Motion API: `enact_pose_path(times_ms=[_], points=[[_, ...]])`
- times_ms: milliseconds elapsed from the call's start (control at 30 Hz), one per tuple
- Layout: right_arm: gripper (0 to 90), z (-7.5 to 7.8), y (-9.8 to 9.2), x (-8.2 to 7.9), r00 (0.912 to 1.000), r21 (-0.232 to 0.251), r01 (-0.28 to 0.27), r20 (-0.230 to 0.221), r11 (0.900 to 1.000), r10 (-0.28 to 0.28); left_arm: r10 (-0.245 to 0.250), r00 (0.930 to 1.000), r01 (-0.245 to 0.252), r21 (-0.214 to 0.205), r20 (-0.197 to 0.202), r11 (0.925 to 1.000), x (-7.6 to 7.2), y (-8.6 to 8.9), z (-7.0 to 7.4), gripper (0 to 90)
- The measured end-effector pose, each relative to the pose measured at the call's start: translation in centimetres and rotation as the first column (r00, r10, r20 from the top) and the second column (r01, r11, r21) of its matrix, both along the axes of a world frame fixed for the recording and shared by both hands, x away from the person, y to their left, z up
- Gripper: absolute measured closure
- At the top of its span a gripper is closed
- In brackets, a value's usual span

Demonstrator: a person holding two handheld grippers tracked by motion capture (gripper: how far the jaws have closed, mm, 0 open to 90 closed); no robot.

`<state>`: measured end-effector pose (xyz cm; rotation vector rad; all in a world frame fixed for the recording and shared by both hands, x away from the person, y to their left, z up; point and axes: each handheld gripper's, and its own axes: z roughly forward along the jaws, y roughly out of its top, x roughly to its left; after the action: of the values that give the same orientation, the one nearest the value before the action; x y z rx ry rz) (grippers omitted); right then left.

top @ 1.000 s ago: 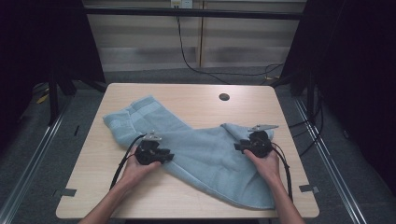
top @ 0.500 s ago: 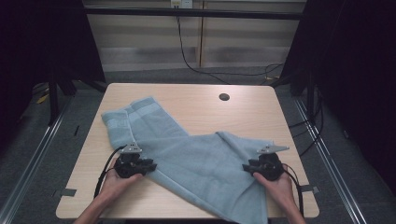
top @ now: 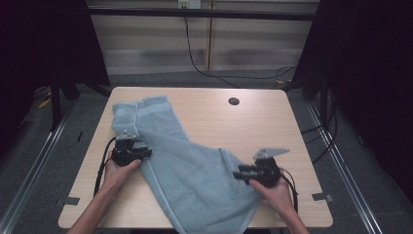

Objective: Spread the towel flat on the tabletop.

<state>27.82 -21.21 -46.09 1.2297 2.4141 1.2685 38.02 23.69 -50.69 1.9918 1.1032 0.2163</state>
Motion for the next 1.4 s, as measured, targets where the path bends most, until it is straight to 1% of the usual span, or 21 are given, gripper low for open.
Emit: enact_pose_path(times_ms=[33, 100, 200, 267, 300, 333, 400, 500, 600, 667, 733, 767, 833, 967, 1067, 1100, 1167, 1200, 1267, 1333, 1400], points=[[57.0, 0.1, 0.8, 2.8, 0.9999, 0.003, -0.004, 0.015, 1.0000, 0.004, -0.002, 1.0000, 0.002, 0.002, -0.002, 1.0000, 0.1, 0.0, 0.1, 65.7], [56.3, 0.0, 1.3, 3.8, 0.9999, 0.006, -0.005, 0.016, 1.0000, 0.005, -0.024, 0.9997, 0.024, 0.019, -0.001, 0.9995, -0.3, -0.4, 0.3, 62.4], [53.7, -1.1, 3.7, 7.9, 0.9999, -0.032, -0.013, 0.001, 0.9994, 0.013, -0.092, 0.9957, 0.092, -0.012, 0.014, 0.9957, -1.5, -1.3, 0.9, 61.0], [53.6, -1.4, 3.8, 8.5, 0.9999, -0.030, -0.012, -0.012, 0.9995, 0.011, -0.158, 0.9872, 0.158, -0.029, 0.021, 0.9869, -2.6, -2.1, 1.4, 60.7], [53.6, -2.0, 4.1, 9.3, 0.9990, -0.024, -0.002, -0.045, 0.9997, 0.001, -0.180, 0.9836, 0.180, -0.039, 0.014, 0.9829, -3.0, -2.5, 1.4, 60.1], [54.8, -2.3, 4.1, 9.6, 0.9986, -0.036, 0.013, -0.051, 0.9993, -0.015, -0.212, 0.9773, 0.212, -0.024, 0.007, 0.9770, -3.6, -3.1, 1.5, 59.7], [74.0, -3.0, 4.0, 9.9, 0.9965, -0.018, 0.008, -0.083, 0.9998, -0.009, -0.261, 0.9653, 0.261, 0.026, -0.008, 0.9650, -4.8, -4.1, 1.1, 59.1], [84.9, -2.8, 3.0, 8.9, 0.9980, 0.001, 0.051, -0.037, 0.9987, -0.051, -0.254, 0.9671, 0.254, 0.074, 0.002, 0.9645, -6.2, -4.1, 0.7, 59.0], [86.2, -1.7, 1.2, 7.7, 0.9952, -0.004, 0.098, 0.008, 0.9952, -0.098, -0.227, 0.9735, 0.225, 0.078, 0.023, 0.9712, -6.9, -3.2, 0.5, 60.7], [86.3, -0.9, -0.2, 6.8, 0.9910, 0.019, 0.129, 0.032, 0.9914, -0.130, -0.211, 0.9770, 0.208, 0.084, 0.030, 0.9745, -7.2, -2.8, 0.5, 62.1], [86.6, -0.2, -1.5, 5.7, 0.9893, 0.036, 0.136, 0.046, 0.9900, -0.138, -0.205, 0.9782, 0.200, 0.107, 0.033, 0.9739, -7.2, -2.5, 0.6, 62.4], [86.7, 0.0, -1.9, 4.9, 0.9878, 0.031, 0.144, 0.054, 0.9890, -0.146, -0.202, 0.9790, 0.198, 0.094, 0.030, 0.9756, -7.1, -2.4, 0.6, 63.6], [86.7, 0.2, -2.5, 3.4, 0.9877, 0.035, 0.148, 0.047, 0.9884, -0.149, -0.197, 0.9799, 0.194, 0.087, 0.030, 0.9771, -6.6, -2.5, 0.5, 64.9], [86.8, -0.7, -2.7, 0.4, 0.9877, -0.032, 0.154, 0.029, 0.9875, -0.153, -0.205, 0.9781, 0.200, 0.115, 0.036, 0.9731, -5.4, -3.5, 0.5, 66.0], [86.7, -1.2, -3.2, -1.7, 0.9861, -0.054, 0.166, 0.016, 0.9846, -0.165, -0.192, 0.9806, 0.188, 0.101, 0.039, 0.9771, -4.3, -4.6, 0.4, 66.0], [86.7, -1.2, -3.3, -2.2, 0.9859, -0.061, 0.167, 0.016, 0.9840, -0.167, -0.203, 0.9786, 0.199, 0.092, 0.036, 0.9757, -3.9, -5.2, 0.4, 65.9], [86.6, -1.6, -3.9, -3.5, 0.9819, -0.084, 0.190, 0.018, 0.9782, -0.189, -0.211, 0.9775, 0.210, 0.030, 0.005, 0.9771, -3.5, -6.1, 0.3, 64.4], [86.4, -1.8, -4.2, -3.8, 0.9807, -0.101, 0.195, 0.020, 0.9755, -0.194, -0.242, 0.9701, 0.243, 0.024, -0.005, 0.9698, -3.7, -6.5, 0.3, 62.2], [85.8, -2.3, -5.0, -4.0, 0.9757, -0.090, 0.218, -0.003, 0.9718, -0.219, -0.279, 0.9602, 0.279, 0.051, -0.004, 0.9589, -4.5, -7.1, 0.5, 61.1], [83.0, -2.7, -6.1, -3.8, 0.9697, -0.067, 0.242, -0.020, 0.9680, -0.244, -0.289, 0.9572, 0.289, 0.056, -0.016, 0.9556, -5.6, -7.1, 0.7, 57.9], [79.3, -2.6, -6.4, -3.5, 0.9671, -0.079, 0.253, -0.010, 0.9643, -0.254, -0.305, 0.9523, 0.304, 0.090, -0.002, 0.9484, -7.0, -6.9, 0.9, 55.1]])
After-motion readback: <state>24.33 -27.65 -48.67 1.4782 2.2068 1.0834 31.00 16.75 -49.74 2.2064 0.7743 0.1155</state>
